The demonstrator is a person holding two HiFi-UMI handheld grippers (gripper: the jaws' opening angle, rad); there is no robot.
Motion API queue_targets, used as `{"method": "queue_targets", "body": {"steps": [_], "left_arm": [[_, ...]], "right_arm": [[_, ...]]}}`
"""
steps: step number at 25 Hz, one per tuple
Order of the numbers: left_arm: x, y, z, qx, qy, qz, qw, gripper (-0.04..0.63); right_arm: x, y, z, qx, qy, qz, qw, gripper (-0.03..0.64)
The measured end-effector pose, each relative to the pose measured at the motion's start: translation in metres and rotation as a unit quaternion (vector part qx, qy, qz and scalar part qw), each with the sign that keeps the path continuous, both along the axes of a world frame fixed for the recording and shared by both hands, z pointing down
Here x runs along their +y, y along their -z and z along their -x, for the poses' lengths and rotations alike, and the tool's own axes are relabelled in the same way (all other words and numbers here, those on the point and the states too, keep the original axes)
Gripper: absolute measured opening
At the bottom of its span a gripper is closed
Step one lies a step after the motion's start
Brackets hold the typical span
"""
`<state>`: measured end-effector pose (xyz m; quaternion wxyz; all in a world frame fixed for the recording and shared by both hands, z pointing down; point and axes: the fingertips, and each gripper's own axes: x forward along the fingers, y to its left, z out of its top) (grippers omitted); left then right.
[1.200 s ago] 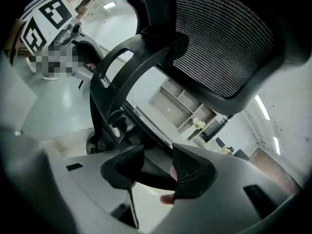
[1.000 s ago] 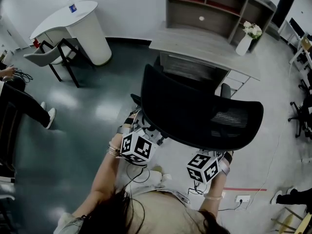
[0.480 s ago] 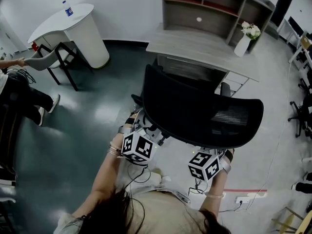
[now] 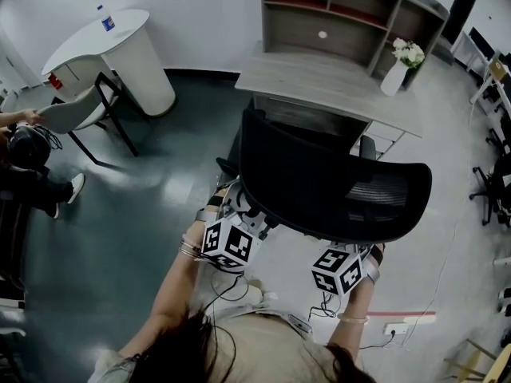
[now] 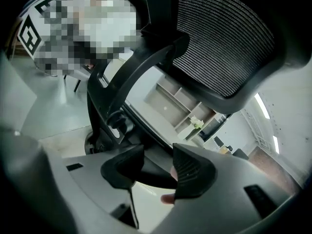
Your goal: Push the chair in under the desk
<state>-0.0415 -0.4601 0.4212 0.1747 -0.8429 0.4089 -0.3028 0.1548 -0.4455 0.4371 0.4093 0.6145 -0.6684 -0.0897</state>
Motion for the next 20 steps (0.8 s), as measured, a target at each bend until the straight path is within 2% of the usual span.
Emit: {"method": "queue_targets", "body": {"steps": [14, 20], "left_arm": [[-0.024, 0.001, -0.017, 0.006, -0.032, 0.009, 0.9994, 0.175], [-0.036, 0.002, -0.021, 0.008, -0.034, 0.011, 0.9993, 0.175]], "right_arm": [[-0.029, 0.0, -0.018, 0.006, -0.052, 0.018, 0.998, 0.179], [-0.041, 0.001, -0.022, 0.002, -0.053, 0.018, 0.998, 0.176]]}}
